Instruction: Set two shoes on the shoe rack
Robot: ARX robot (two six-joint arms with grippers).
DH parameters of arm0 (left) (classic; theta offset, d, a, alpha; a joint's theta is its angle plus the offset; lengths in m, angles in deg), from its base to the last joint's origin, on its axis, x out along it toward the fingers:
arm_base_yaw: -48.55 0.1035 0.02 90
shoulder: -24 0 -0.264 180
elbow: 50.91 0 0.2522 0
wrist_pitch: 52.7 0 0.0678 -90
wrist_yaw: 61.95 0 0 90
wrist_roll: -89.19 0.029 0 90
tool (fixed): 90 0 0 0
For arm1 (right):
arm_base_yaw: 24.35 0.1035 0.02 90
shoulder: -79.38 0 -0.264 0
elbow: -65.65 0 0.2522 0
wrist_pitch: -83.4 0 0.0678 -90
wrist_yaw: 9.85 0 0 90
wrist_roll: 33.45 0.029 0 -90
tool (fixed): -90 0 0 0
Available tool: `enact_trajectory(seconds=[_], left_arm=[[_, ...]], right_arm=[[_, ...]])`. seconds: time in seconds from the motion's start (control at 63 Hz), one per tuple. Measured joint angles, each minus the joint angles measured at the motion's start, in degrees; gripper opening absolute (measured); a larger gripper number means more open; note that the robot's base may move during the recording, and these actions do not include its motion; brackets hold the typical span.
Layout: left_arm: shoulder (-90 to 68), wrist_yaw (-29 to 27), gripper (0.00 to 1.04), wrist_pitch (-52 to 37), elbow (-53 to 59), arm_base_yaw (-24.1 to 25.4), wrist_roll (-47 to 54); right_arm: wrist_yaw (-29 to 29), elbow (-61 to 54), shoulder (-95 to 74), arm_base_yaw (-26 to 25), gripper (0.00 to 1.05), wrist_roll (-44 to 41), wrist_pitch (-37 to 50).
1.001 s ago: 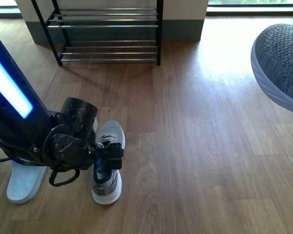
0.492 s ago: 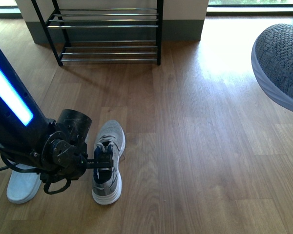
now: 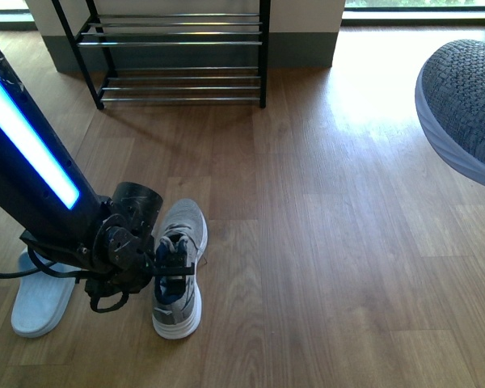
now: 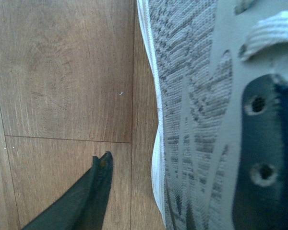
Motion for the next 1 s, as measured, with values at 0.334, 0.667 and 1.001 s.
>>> enact_trajectory(seconds=[0.334,0.667,1.001], left_arm=[[1.5,-3.8,0.02,-3.5,3.7,0.8,0.1],[20.9,-10.1,0.02,-13.2,20.6,3.0,-1.3],[58.2,-17.2,0.02,-13.0,42.3,2.4,-2.5]], right_arm=[[0.0,0.0,0.0,0.0,0.01,0.0,0.0],[0.0,0.0,0.0,0.0,0.01,0.0,0.0],[0.0,0.0,0.0,0.0,0.01,0.0,0.0]])
